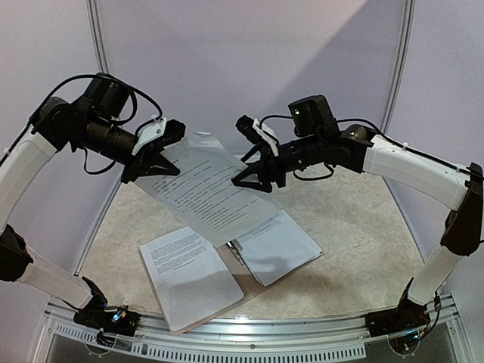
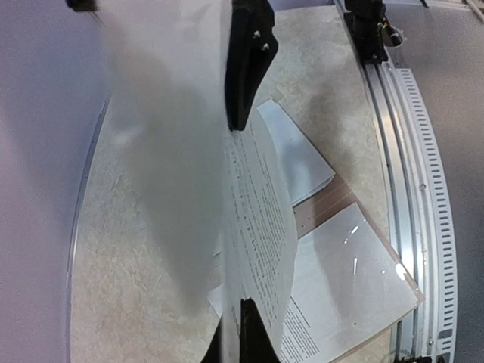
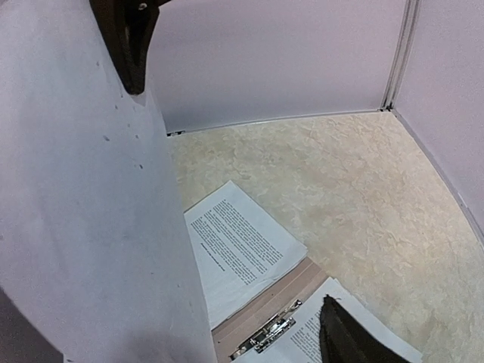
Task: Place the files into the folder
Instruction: Pass from the left arm to the right, then place the file in the spring clip on the folder.
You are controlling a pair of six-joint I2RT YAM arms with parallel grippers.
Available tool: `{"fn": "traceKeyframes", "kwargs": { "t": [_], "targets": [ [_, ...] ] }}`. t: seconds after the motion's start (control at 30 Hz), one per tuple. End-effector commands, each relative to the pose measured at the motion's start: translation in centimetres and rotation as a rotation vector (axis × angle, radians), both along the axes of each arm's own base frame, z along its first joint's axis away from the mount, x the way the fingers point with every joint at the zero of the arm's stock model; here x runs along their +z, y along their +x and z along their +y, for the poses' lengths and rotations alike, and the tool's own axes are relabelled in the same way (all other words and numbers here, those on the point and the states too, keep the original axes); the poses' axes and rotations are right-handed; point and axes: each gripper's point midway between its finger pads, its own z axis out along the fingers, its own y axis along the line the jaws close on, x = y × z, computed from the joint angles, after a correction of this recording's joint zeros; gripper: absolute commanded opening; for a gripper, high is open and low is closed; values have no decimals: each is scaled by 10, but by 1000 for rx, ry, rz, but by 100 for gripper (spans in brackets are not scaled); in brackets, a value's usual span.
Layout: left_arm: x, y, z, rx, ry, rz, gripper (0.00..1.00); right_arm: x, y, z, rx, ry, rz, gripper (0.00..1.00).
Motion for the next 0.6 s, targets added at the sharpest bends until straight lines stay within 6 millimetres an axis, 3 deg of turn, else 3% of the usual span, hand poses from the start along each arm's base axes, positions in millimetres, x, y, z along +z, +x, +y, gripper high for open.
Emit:
{"fn": "traceKeyframes", "kwargs": {
  "t": [0.0,0.07,0.1,0.13,0.2,0.23,0.3,0.43,0.57],
  "targets": [
    [-4,-3,-7,-27,-12,14,0,0,-2,9,20,49,20,51],
    [-3,-1,-9,-23,-19,16,0,0,-2,13,29,65,50,25],
    [-4,1,-10,-14,-20,16,6,0,0,14,23,67,59,6],
    [-4,4,-10,0,-19,13,27,-3,3,15,3,58,81,0],
    [-1,16,-8,57,-21,-23,86,-8,12,10,-37,27,130,0],
    [0,24,-5,105,-23,-50,98,-12,19,4,-69,3,160,0],
    [0,41,7,203,5,-103,100,-22,37,-13,-160,-40,271,0],
    [-16,74,43,400,102,-148,99,-60,70,-72,-369,-141,522,0],
    [-65,105,99,610,265,-112,100,-96,80,-117,-453,-195,727,0]
  ]
}}
